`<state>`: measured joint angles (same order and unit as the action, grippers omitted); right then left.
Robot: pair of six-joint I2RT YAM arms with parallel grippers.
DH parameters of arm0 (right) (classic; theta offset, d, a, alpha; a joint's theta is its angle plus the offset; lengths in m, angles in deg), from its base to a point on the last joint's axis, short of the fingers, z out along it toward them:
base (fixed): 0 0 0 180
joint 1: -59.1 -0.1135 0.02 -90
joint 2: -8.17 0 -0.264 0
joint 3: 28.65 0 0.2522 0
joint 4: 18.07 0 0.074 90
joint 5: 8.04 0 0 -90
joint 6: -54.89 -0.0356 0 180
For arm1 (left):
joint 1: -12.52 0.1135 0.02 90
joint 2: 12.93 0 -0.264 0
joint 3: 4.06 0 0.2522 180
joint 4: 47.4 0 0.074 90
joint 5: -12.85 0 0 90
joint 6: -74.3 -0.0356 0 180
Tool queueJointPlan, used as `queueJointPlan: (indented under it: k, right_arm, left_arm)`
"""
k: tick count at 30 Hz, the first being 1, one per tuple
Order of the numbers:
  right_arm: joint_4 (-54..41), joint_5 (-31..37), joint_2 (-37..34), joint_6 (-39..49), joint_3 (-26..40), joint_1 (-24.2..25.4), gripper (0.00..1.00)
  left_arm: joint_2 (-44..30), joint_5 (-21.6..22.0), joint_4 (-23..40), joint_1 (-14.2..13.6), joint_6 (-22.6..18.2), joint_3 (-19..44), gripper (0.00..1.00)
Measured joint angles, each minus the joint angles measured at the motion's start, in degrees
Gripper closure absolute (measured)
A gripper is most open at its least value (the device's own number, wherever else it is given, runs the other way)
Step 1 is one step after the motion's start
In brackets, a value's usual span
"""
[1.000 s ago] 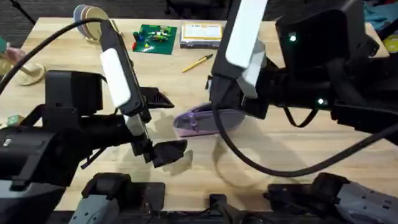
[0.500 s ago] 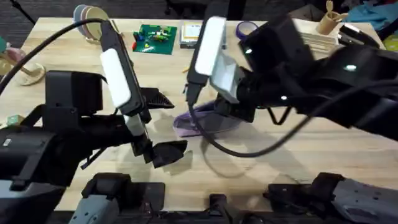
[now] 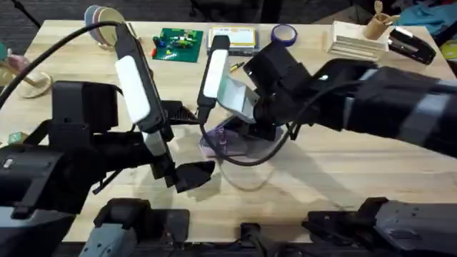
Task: Unzip the bag, pick up the pens from the table one at a time and place them inside, then zip the bag closed.
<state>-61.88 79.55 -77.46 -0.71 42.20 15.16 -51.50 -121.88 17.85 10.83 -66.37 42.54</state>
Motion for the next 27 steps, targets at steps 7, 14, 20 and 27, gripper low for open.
queueJointPlan:
  k: [7,14,20,27]
  right_arm:
    - [0.34,0.02,-3.38,0.14,0.53,0.13,0.964]
    - [0.53,2.06,-3.32,0.56,1.48,1.01,0.117]
    - [0.23,2.10,-3.23,0.59,1.76,1.06,0.004]
    - [0.23,2.01,-3.23,0.59,1.76,1.06,0.004]
  left_arm:
    - [0.00,0.00,0.00,0.00,0.02,0.00,0.008]
    - [0.00,0.00,0.00,0.00,0.02,0.00,0.007]
    - [0.00,0.00,0.02,0.00,0.00,0.00,0.008]
    - [0.00,0.00,0.00,0.00,0.02,0.00,0.007]
